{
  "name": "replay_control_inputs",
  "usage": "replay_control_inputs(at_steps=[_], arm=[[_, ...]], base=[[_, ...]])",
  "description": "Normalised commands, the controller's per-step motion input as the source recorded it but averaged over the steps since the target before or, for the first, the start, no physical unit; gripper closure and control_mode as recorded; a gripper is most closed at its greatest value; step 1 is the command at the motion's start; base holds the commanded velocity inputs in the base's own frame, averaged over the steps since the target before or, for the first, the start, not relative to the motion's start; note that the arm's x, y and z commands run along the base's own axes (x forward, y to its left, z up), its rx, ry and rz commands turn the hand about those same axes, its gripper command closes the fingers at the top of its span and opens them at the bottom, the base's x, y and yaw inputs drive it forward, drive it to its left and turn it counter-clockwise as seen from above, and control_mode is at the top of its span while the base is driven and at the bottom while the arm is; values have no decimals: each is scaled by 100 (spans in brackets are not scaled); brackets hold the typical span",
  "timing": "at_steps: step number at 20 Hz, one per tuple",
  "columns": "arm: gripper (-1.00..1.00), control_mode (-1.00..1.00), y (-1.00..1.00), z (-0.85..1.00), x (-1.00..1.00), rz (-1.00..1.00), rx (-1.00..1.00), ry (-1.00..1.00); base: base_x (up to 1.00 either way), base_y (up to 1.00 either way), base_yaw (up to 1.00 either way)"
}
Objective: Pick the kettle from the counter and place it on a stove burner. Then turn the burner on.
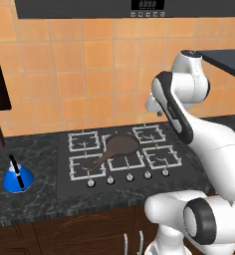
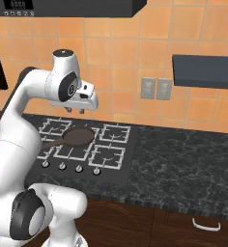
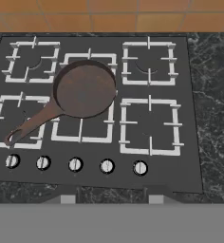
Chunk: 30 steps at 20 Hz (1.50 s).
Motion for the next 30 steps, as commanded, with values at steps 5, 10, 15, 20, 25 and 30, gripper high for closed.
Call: replay_control_inputs(at_steps=[5, 10, 15, 20, 25, 30], arm=[[-100, -100, 44, 0, -20, 1, 0, -7], [-100, -100, 100, -9, -35, 0, 0, -7], [-100, -100, 100, -12, -33, 0, 0, -3], [-100, -100, 100, -14, -25, 0, 0, -1], [-100, -100, 100, -24, -8, 2, 0, -2], [-100, -100, 100, -31, -3, 1, 0, -2]], base=[[0, 0, 0], [0, 0, 0], [0, 0, 0], [0, 0, 0], [0, 0, 0], [0, 0, 0]])
